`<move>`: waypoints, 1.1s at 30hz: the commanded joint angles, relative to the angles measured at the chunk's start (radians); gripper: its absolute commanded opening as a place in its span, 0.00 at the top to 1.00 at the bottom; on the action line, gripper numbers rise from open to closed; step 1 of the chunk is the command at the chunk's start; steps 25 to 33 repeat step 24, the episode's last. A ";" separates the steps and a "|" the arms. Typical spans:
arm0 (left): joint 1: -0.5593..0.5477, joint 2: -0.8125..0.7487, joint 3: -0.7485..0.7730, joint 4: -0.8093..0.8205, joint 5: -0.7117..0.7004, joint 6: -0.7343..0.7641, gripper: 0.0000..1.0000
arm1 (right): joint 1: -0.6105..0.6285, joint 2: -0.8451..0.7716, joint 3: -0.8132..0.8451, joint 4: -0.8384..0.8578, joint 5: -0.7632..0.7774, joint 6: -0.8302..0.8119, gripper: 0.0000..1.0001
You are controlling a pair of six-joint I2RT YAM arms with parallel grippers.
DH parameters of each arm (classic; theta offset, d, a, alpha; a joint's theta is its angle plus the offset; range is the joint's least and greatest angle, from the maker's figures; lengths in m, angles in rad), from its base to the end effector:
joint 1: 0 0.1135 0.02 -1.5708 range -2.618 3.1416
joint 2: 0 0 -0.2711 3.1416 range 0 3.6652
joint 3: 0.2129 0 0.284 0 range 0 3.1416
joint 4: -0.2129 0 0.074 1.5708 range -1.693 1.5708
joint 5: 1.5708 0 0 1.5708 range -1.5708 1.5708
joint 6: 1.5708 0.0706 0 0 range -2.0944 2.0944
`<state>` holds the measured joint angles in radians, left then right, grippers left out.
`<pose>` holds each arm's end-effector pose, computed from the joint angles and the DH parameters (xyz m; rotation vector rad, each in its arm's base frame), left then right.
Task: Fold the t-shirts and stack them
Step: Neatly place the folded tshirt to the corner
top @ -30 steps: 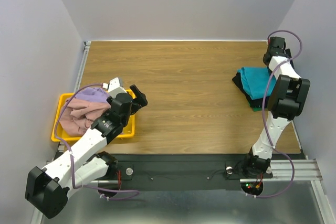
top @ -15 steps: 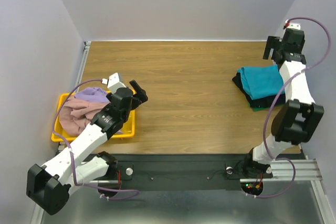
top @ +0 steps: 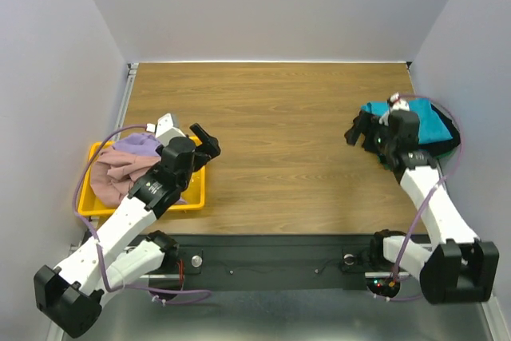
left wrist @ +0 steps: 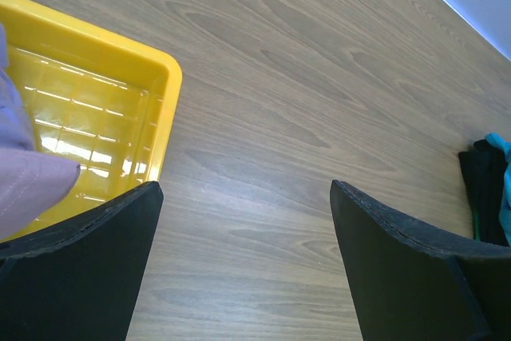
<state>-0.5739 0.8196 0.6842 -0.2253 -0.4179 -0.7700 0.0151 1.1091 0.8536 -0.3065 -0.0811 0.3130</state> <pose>0.2236 -0.1104 0.2847 -0.4660 1.8746 -0.5056 0.3050 0.0103 0.2672 0.2706 2.1264 0.2790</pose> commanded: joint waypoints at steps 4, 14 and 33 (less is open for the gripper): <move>0.009 -0.103 -0.069 -0.008 -0.025 -0.023 0.01 | -0.017 -0.218 -0.277 0.121 -0.083 0.107 0.00; 0.011 -0.174 -0.103 0.009 -0.048 -0.017 0.01 | -0.017 -0.428 -0.335 0.133 -0.028 0.228 0.00; 0.009 -0.186 -0.112 -0.005 -0.070 -0.028 0.01 | -0.017 -0.540 -0.366 0.136 -0.017 0.218 0.00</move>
